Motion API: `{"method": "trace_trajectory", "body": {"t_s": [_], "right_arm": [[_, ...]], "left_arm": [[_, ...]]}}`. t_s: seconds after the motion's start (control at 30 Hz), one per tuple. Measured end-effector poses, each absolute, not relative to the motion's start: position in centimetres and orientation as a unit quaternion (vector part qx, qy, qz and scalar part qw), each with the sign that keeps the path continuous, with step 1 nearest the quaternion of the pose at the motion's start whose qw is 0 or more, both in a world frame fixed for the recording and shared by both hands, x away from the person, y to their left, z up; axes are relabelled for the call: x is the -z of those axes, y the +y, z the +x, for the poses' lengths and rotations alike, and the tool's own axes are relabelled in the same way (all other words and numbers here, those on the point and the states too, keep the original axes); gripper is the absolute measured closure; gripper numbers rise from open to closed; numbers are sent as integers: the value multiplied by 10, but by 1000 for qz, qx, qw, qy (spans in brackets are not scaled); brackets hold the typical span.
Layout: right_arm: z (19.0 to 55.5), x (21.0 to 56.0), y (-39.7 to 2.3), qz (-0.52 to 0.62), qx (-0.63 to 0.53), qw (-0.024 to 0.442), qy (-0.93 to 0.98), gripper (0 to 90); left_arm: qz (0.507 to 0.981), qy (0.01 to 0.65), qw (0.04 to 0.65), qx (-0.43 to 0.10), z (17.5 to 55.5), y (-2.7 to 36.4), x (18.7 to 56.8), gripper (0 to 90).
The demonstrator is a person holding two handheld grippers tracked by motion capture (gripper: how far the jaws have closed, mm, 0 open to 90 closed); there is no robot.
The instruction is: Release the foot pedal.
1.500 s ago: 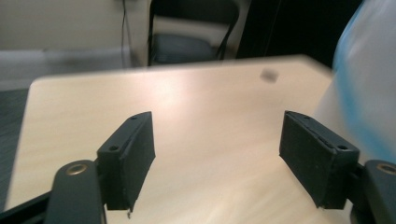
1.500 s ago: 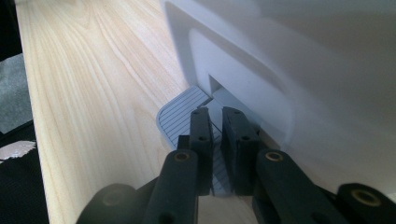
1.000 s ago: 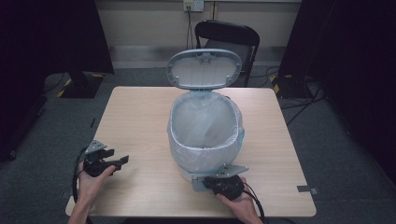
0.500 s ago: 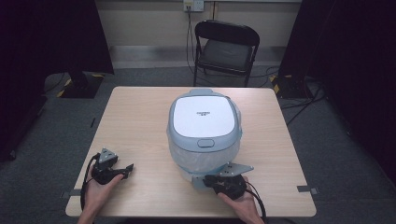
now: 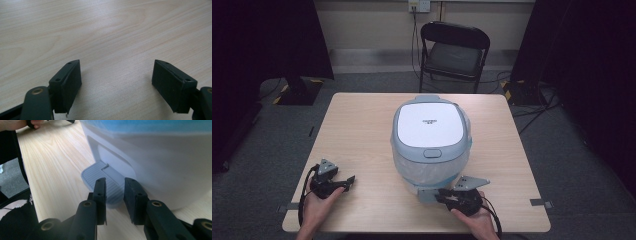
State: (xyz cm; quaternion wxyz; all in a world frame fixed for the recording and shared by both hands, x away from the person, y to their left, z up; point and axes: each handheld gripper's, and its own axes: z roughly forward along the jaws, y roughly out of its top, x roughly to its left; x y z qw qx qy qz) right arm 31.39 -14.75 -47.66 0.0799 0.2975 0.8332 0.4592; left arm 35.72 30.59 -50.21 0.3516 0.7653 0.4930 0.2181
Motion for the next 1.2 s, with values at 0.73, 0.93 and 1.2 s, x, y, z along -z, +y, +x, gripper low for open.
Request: {"method": "trace_trajectory", "body": {"t_s": [0.73,0.93,1.2], "right_arm": [[333,460,-218,390,-450,158,788,591],[347,464,-237,425,-429,203,771,449],[362,475,-263,509,-357,242,745,246]], "left_arm": [[765,493,352,-218,357,306,502,232],[765,493,352,-218,357,306,502,232],[765,493,352,-218,357,306,502,232]]}}
